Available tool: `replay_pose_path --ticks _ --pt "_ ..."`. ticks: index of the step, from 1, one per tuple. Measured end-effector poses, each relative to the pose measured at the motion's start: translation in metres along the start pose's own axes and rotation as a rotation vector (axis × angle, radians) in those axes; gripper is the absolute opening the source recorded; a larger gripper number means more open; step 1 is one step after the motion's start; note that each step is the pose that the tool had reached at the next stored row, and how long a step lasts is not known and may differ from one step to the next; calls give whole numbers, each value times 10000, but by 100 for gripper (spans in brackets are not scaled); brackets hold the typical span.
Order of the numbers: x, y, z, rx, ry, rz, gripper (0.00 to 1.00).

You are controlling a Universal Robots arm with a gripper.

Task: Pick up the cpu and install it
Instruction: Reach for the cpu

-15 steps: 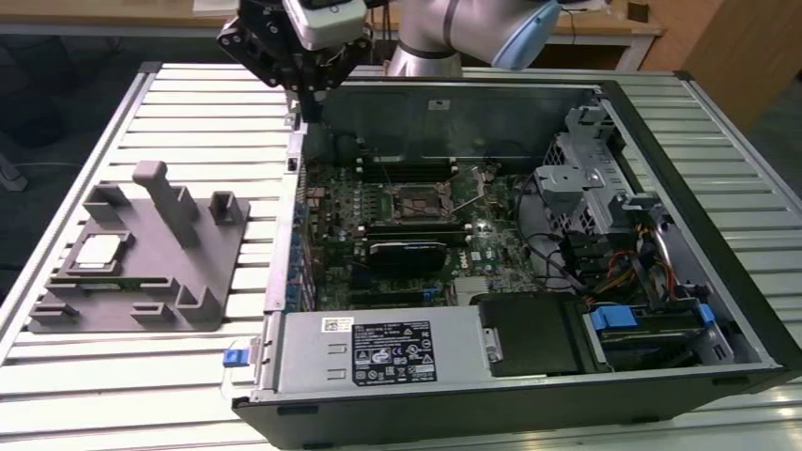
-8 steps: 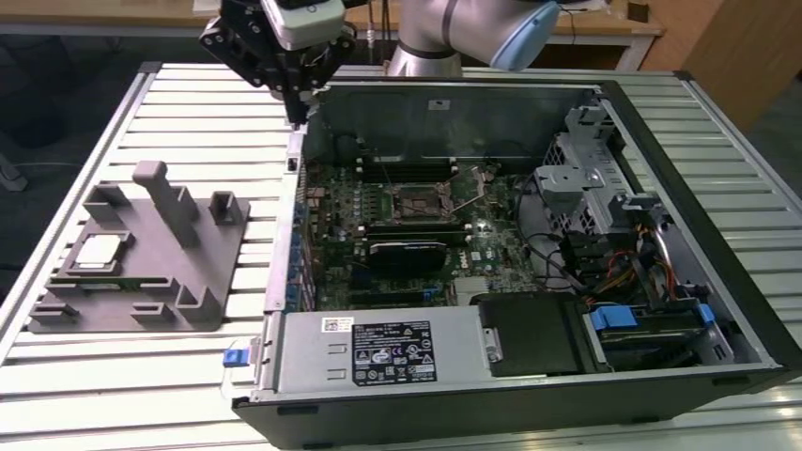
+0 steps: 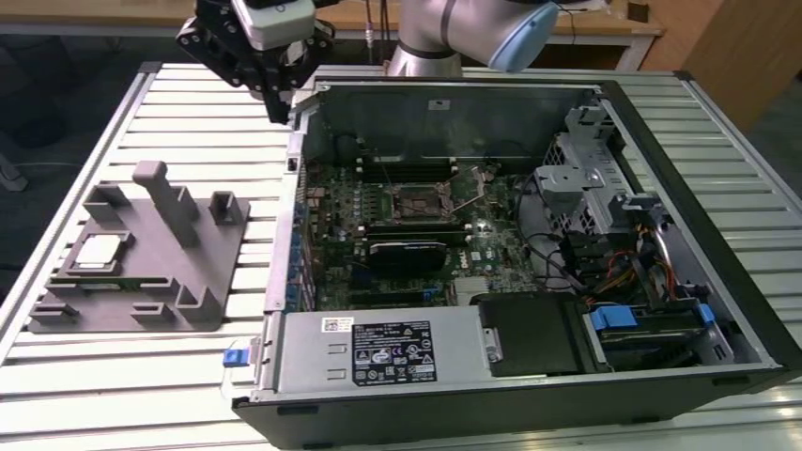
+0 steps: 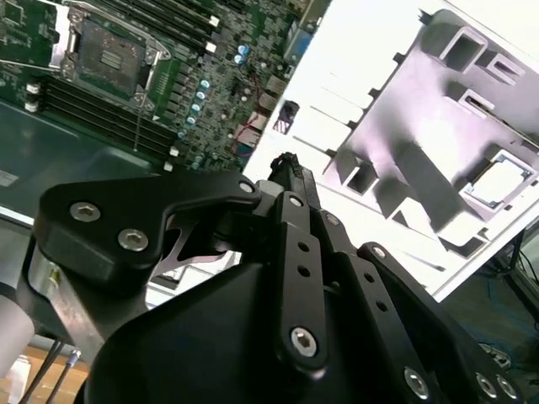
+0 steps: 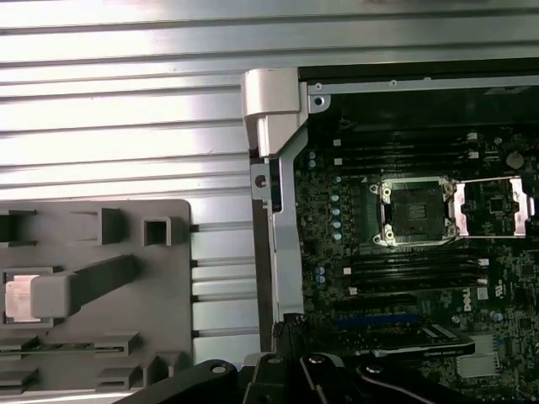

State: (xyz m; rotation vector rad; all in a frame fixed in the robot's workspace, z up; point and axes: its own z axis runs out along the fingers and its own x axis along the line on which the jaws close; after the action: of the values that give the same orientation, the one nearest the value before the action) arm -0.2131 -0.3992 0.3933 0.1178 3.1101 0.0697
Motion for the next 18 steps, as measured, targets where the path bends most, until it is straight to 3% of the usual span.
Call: replay_pose_path --ticks 10,18 --pt "201 -16 -6 -10 -1 0 11" --pt "321 -25 -8 -21 -1 1 11"
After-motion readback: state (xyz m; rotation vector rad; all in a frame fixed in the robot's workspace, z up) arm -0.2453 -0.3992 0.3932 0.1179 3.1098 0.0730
